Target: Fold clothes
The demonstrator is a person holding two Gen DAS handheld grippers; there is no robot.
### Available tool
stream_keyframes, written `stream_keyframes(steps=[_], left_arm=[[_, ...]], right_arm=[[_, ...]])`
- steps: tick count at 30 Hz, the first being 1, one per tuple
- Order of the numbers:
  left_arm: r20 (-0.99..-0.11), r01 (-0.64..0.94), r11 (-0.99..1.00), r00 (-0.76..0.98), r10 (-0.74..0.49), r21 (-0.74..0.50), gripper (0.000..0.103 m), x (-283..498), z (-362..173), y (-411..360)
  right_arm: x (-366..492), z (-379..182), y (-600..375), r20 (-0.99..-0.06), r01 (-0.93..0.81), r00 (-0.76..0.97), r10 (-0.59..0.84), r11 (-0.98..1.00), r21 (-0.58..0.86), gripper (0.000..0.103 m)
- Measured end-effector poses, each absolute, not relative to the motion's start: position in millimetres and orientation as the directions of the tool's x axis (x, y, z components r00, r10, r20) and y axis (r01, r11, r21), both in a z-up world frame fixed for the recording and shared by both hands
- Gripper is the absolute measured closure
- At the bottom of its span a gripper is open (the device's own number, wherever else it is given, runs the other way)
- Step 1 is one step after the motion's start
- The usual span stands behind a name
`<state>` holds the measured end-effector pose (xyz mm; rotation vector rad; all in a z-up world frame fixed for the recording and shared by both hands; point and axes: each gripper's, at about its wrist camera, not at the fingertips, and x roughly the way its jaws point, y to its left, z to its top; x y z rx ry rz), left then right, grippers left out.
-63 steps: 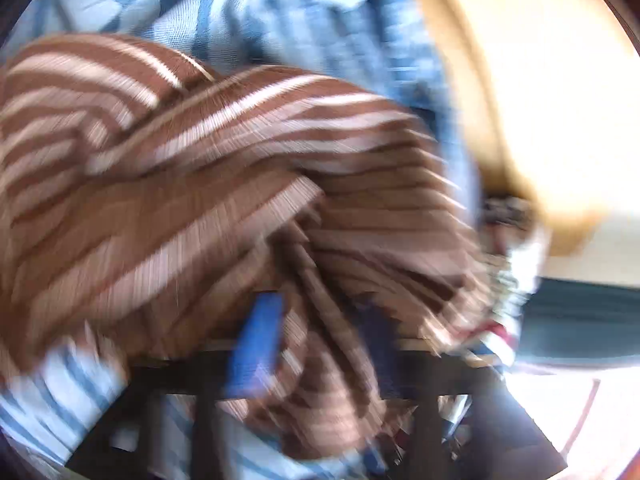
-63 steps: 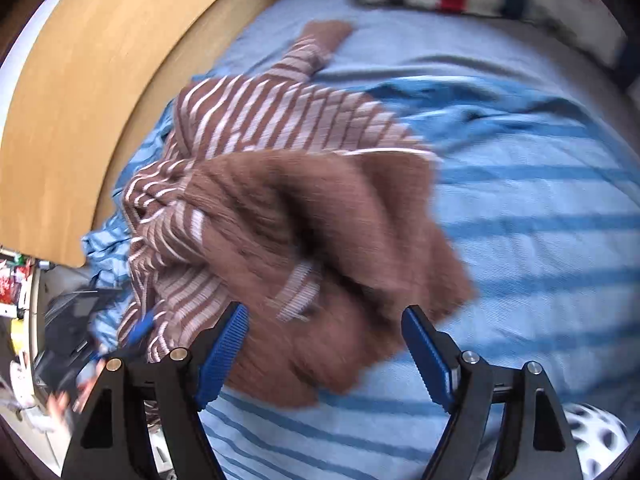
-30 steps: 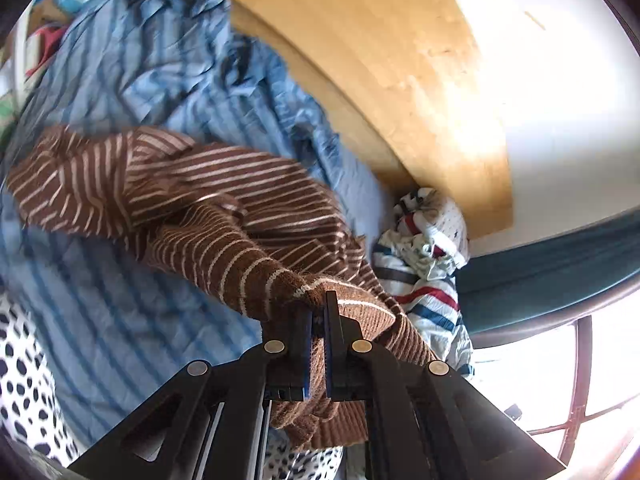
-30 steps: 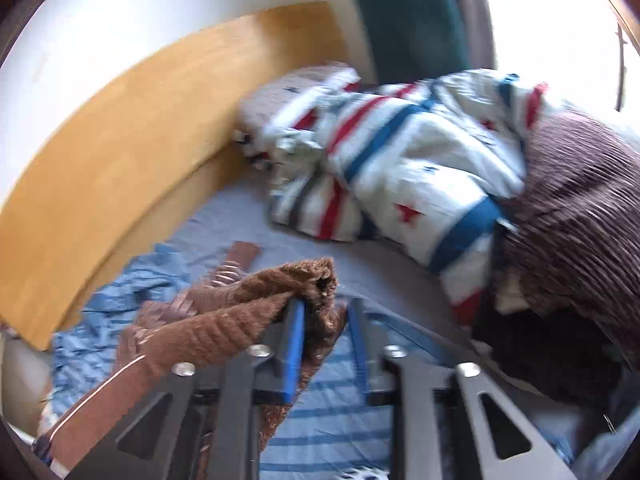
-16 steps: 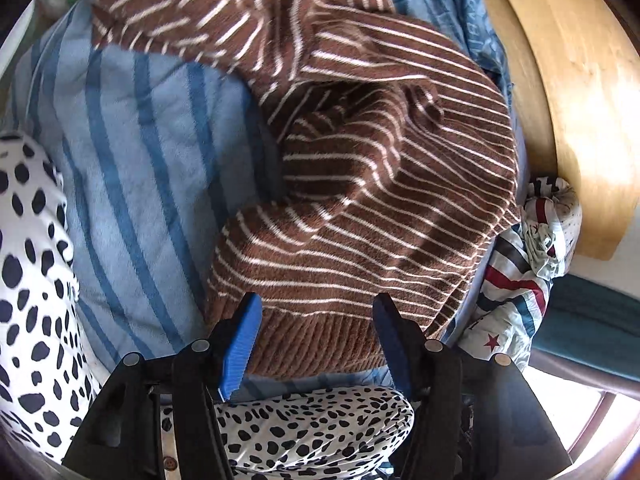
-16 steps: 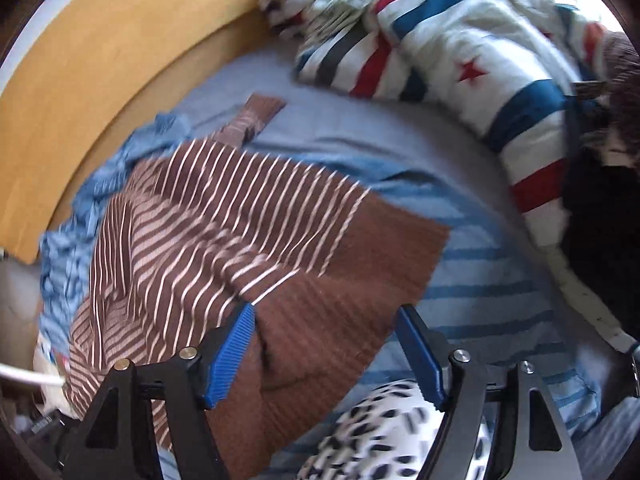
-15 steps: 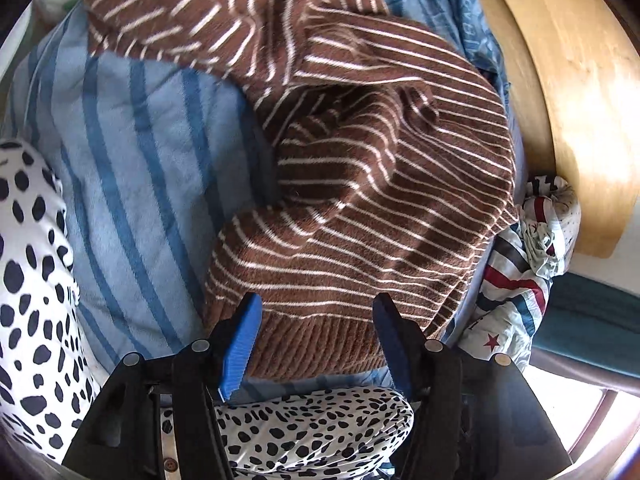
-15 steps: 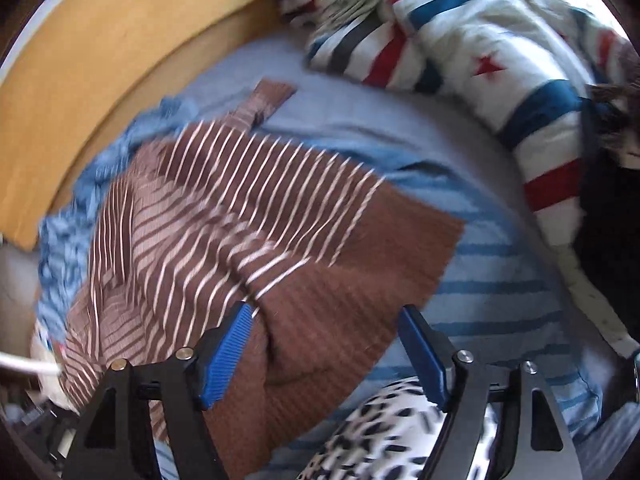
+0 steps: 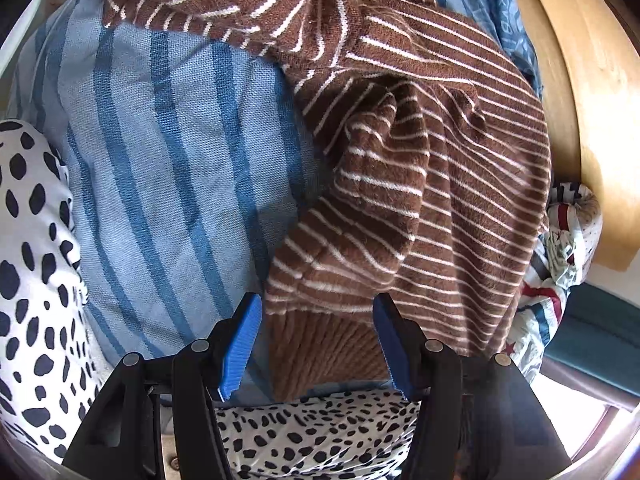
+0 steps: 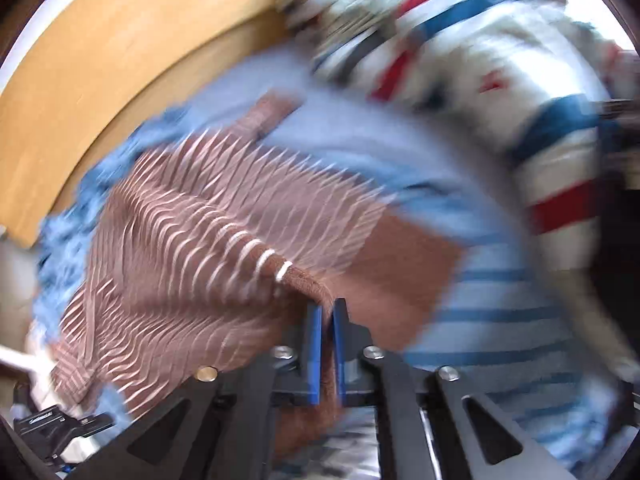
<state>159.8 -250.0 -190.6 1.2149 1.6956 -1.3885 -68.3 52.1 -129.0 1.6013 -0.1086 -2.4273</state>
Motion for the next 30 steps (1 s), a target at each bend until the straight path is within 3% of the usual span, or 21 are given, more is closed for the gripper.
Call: stream_keyframes(steps=[4,6,10,12,15,21,22,24,25,26,28,30], left_arm=[[-0.876,0.915,-0.007,-0.384,0.291,-0.403,0.044,151.4,-194.2,-243.5],[-0.872,0.913,-0.019,-0.382,0.306,-0.407,0.044,149.2,-195.9,-239.1],[-0.874,0.915,-0.023,-0.377,0.308,-0.403,0.044,153.1,-198.2,-239.7],[-0.883,0.920,-0.006,-0.373,0.284,-0.391,0.044,159.7,-198.2,-246.2],[-0.895,0.926,0.002,-0.366,0.256,-0.378,0.031,162.6,-206.2,-257.3],[-0.891,0.902,-0.059,-0.409,0.198,-0.428,0.031,145.8,-213.4,-271.1],[-0.890,0.894,-0.081,-0.422,0.173,-0.440,0.034,141.6,-210.8,-272.2],[-0.897,0.882,-0.169,-0.420,0.138,-0.439,0.051,127.1,-208.1,-271.7],[-0.900,0.874,-0.214,-0.419,0.120,-0.436,0.069,119.7,-206.9,-271.4],[-0.910,0.872,-0.258,-0.395,0.129,-0.416,0.097,112.2,-210.8,-270.0],[-0.930,0.903,-0.225,-0.355,0.096,-0.367,0.096,119.0,-208.4,-270.5],[-0.913,0.893,-0.196,-0.406,0.035,-0.404,0.096,143.1,-183.9,-276.1]], right_arm=[[-56.2,-103.4,75.9,-0.872,0.123,-0.456,-0.177,-0.983,0.134,0.085],[-54.2,-98.9,76.4,-0.864,0.121,-0.460,-0.205,-0.978,0.168,0.052],[-52.5,-104.5,54.0,-0.886,0.172,-0.406,-0.224,-0.971,0.166,0.052],[-50.4,-115.3,39.3,-0.899,0.201,-0.366,-0.242,-0.963,0.178,0.041],[-47.0,-133.2,22.4,-0.922,0.226,-0.288,-0.259,-0.954,0.197,0.040],[-34.7,-159.5,0.0,-0.948,0.257,-0.183,-0.259,-0.944,0.208,0.038],[-32.6,-160.8,-1.3,-0.949,0.261,-0.178,-0.261,-0.942,0.210,0.036],[-28.3,-163.3,-3.9,-0.950,0.268,-0.167,-0.265,-0.939,0.215,0.032],[-26.1,-163.6,-4.8,-0.949,0.267,-0.164,-0.268,-0.938,0.219,0.032],[-23.5,-162.9,-5.9,-0.946,0.267,-0.166,-0.280,-0.936,0.230,0.032],[-18.6,-159.7,-9.9,-0.938,0.279,-0.168,-0.302,-0.928,0.249,0.032],[-14.1,-155.2,-14.8,-0.935,0.297,-0.175,-0.309,-0.922,0.249,0.031]])
